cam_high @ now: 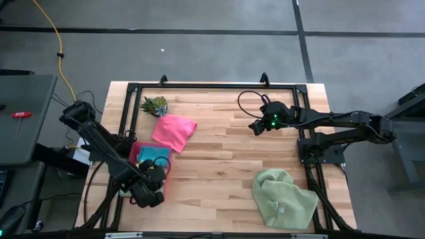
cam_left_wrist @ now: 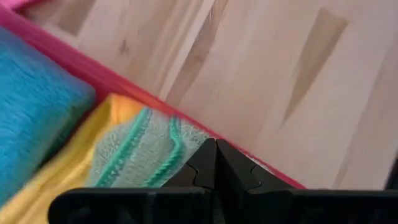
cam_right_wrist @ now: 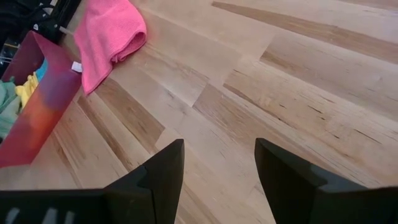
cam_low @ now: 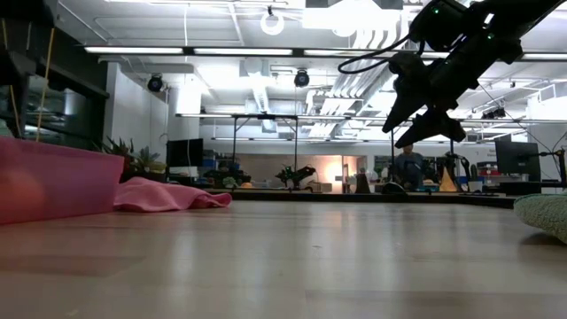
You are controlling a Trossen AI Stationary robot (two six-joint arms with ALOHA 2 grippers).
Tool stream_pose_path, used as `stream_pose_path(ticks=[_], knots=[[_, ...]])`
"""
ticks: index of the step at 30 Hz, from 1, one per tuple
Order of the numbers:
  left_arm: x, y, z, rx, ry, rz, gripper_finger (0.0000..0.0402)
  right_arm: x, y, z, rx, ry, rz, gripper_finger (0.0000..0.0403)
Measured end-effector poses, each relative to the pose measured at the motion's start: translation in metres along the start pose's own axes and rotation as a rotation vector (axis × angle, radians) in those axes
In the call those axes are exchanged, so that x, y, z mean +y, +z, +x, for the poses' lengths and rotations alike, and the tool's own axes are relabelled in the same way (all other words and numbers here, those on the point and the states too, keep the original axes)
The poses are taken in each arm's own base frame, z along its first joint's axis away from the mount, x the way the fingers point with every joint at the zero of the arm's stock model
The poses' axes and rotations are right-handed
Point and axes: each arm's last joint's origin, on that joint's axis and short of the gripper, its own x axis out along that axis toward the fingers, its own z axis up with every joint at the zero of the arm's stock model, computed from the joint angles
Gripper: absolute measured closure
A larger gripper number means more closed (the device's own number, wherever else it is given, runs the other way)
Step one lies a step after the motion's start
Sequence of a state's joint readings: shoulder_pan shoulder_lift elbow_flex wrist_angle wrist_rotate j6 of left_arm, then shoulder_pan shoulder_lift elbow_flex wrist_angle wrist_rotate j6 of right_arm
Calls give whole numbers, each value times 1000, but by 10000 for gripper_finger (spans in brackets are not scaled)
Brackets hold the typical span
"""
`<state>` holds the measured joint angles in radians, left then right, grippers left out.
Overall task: Fold microfiber towels
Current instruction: Put the top green microfiber towel into the red bin
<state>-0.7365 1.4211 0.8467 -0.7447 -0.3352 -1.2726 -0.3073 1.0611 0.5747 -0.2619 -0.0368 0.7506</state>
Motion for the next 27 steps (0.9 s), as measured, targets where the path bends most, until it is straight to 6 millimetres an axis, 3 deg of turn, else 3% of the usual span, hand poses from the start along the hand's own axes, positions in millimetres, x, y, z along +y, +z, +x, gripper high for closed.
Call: stream_pose_path(ticks=[6,10,15,22,27], knots=[[-11,-10,26,94,27,-12,401,0,0,0,0,0,0,214],[-13,-9,28,139,25,-6,401,0,0,0,0,0,0,214],[-9,6,-1,96,-7,37,401,0,0,0,2,-2,0,214],[22,16,-59,48,38,-46,401,-1,0,0,5,-5,1,214],[39,3,-72,268,106,-101,402,-1,-1,0,5,-5,1,214]])
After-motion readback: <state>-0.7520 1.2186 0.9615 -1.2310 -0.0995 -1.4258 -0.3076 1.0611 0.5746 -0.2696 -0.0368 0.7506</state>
